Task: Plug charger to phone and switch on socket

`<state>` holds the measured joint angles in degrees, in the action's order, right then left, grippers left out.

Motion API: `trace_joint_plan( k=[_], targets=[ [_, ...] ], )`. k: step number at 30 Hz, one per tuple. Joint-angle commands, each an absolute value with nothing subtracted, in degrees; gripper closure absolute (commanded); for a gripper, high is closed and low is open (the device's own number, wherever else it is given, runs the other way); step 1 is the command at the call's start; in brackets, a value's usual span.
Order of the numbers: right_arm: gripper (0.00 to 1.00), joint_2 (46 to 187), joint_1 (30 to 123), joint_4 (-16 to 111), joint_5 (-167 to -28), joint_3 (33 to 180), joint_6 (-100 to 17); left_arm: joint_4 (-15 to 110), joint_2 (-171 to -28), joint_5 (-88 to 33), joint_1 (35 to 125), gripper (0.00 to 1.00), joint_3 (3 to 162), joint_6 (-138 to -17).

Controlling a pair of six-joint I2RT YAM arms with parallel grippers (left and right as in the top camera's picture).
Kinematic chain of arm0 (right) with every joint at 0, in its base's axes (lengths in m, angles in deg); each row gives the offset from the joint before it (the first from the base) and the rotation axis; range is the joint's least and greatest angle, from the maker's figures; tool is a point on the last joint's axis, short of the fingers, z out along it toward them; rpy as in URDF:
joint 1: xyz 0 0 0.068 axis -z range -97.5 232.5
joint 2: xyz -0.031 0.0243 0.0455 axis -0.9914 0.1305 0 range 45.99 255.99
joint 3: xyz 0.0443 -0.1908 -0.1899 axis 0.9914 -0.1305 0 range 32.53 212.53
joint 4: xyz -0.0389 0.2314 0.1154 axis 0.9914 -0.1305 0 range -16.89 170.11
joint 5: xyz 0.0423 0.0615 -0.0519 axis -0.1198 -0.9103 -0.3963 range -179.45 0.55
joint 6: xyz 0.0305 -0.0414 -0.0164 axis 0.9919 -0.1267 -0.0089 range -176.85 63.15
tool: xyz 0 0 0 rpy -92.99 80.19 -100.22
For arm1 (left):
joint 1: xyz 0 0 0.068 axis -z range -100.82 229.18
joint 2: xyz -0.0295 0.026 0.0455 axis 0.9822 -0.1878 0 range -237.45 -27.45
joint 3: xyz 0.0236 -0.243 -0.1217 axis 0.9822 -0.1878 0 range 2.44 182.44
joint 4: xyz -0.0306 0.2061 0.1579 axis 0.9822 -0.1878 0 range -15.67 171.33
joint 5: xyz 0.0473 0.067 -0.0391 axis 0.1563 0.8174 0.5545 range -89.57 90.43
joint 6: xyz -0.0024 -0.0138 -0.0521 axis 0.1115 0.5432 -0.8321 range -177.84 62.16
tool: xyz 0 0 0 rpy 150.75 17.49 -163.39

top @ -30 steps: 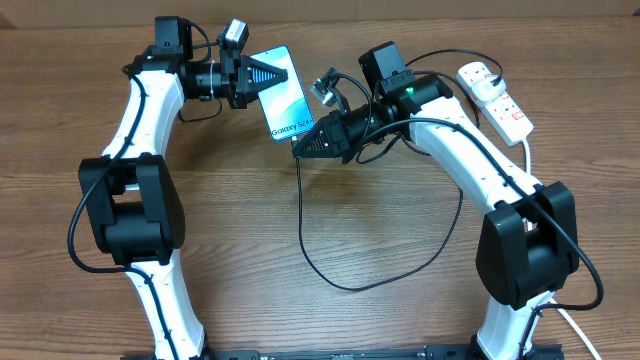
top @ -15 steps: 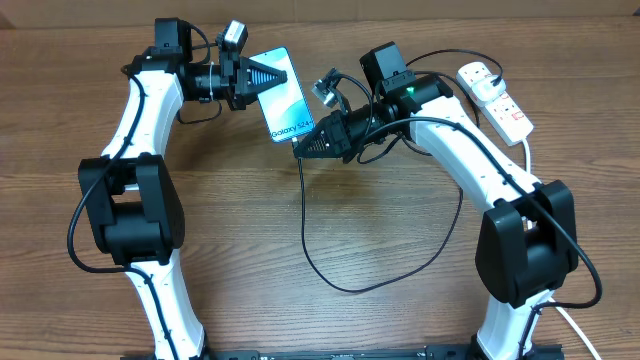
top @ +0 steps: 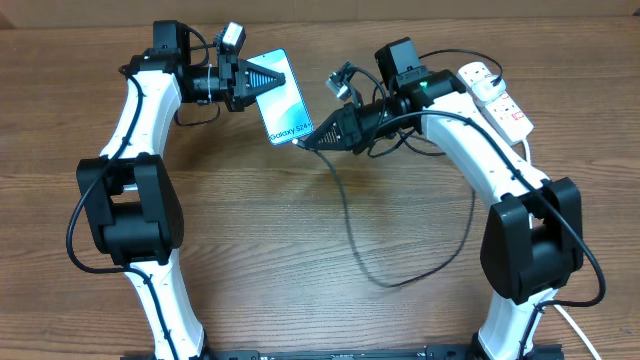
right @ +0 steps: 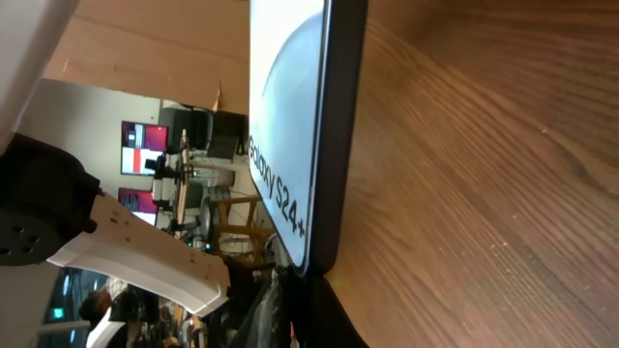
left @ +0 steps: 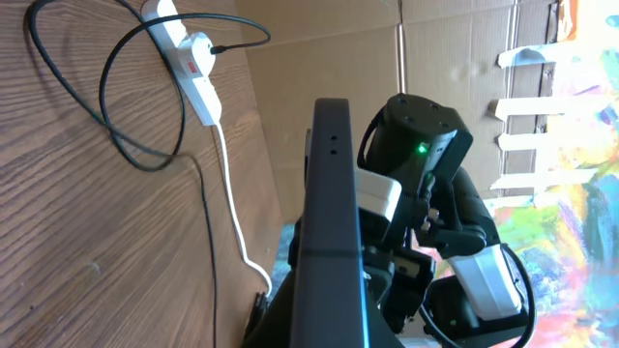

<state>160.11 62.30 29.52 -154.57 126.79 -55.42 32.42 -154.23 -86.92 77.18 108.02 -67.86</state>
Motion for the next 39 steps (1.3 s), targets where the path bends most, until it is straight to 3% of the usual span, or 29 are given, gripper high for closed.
trace_joint_plan(
  k=[1,14,21,29,39],
  targets=[
    [0.96,160.88,62.84,30.57,-153.61,126.98,-55.83,31.66,-153.7,-90.27,78.12,0.96,109.05,-66.64],
    [0.96,160.88,62.58,29.3,-151.77,126.98,-55.79,36.9,-153.7,-89.44,77.42,0.96,109.05,-67.99],
    [0.96,160.9,62.38,25.92,-140.56,126.96,-54.65,44.34,-153.7,-80.3,74.97,0.96,109.05,-77.0],
    [0.96,163.15,58.4,27.73,-106.96,126.63,-39.11,45.41,-153.7,-75.77,73.9,0.96,109.05,-78.9],
    [0.96,172.88,56.52,33.0,-105.54,126.63,-35.14,45.41,-153.7,-75.6,73.9,0.96,109.05,-78.85]
  ],
)
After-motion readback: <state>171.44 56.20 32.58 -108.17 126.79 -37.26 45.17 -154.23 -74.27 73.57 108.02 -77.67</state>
